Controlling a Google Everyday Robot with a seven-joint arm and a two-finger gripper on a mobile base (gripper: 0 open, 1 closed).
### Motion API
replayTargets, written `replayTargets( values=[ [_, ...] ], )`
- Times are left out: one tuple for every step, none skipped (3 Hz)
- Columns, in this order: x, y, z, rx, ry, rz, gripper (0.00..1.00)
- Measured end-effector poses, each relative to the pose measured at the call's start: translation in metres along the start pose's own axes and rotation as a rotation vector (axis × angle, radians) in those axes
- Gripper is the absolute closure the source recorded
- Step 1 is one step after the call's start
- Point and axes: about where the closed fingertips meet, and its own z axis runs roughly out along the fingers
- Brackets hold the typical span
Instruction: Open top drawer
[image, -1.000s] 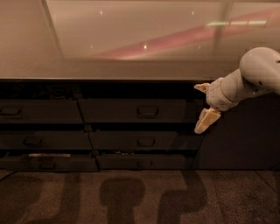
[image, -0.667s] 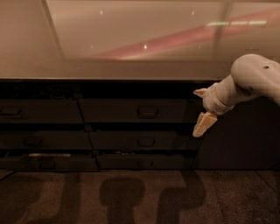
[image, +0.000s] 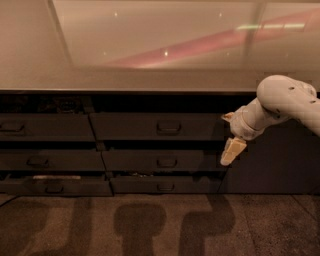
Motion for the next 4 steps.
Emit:
replayTargets(
  values=[
    [0.0, -0.019, -0.006, 0.01, 0.051, 0.03, 0.0],
    [-0.008, -0.037, -0.011, 0.03, 0.11, 0.048, 0.0],
    [-0.009, -0.037, -0.009, 0.029, 0.111, 0.05, 0.0],
    [-0.003, -0.038, -0.005, -0.019, 0.025, 0.065, 0.0]
  ],
)
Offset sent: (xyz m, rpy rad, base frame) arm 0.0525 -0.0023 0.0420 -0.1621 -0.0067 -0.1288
